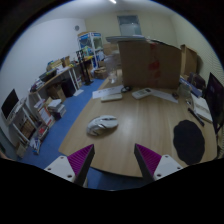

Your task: Arrange mouse

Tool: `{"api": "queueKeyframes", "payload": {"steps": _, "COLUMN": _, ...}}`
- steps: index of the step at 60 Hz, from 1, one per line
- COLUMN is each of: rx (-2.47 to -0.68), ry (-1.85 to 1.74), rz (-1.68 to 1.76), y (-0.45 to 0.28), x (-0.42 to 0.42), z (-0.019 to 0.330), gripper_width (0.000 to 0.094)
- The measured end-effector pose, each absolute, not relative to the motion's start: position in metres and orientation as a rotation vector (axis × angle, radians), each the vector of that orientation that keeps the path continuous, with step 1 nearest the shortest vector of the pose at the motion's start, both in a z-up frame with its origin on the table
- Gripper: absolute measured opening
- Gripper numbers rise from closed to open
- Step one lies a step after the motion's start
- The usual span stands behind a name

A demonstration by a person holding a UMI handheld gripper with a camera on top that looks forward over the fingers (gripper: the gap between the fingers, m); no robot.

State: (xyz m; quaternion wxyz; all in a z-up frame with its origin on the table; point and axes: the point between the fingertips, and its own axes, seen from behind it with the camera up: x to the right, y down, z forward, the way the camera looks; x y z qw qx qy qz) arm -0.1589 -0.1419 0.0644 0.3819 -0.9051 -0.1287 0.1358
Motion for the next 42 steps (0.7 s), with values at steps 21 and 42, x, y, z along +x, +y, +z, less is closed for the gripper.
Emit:
{"api": "queueKeyframes", "payload": {"steps": 21, "rx": -2.311, "ry": -0.208, "rz": 0.272, "y": -0.092, "x": -0.269, "z": -0.001, "gripper_width": 0.0828}}
{"api": "queueKeyframes", "payload": {"steps": 42, "rx": -2.298, "ry": -0.080, "rz": 0.066, "y": -0.018, "x": -0.283, "z": -0.016, "gripper_width": 0.0827}}
